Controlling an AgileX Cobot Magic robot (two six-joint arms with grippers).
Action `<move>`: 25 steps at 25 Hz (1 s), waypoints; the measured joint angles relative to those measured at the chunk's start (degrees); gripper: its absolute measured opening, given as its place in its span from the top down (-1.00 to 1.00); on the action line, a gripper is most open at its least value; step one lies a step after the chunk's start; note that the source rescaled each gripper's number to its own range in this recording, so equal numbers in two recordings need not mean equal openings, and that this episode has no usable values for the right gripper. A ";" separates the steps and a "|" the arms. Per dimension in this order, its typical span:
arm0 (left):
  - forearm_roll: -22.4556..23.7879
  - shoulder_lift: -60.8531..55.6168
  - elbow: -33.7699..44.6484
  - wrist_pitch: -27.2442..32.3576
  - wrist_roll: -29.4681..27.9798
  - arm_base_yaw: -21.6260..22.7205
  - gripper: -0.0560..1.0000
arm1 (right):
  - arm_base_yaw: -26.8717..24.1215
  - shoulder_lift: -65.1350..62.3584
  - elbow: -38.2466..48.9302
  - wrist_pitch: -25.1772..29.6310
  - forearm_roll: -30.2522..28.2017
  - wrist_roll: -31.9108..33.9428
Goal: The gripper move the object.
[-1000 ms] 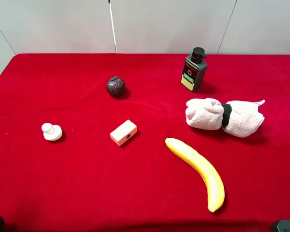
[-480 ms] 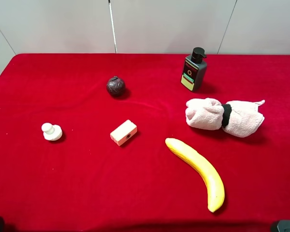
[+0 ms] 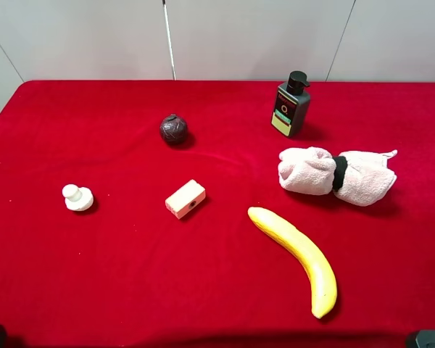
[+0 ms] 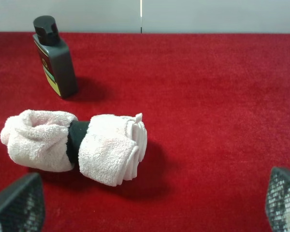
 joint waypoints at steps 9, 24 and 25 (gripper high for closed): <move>0.00 0.00 0.00 0.00 0.00 0.00 -1.00 | 0.00 0.00 0.00 0.00 0.00 0.00; 0.00 0.00 0.00 0.00 -0.04 0.00 -1.00 | 0.00 0.00 0.00 0.06 0.00 0.00; 0.00 0.00 0.00 0.00 -0.04 0.00 -1.00 | 0.00 0.00 0.00 0.06 0.00 0.00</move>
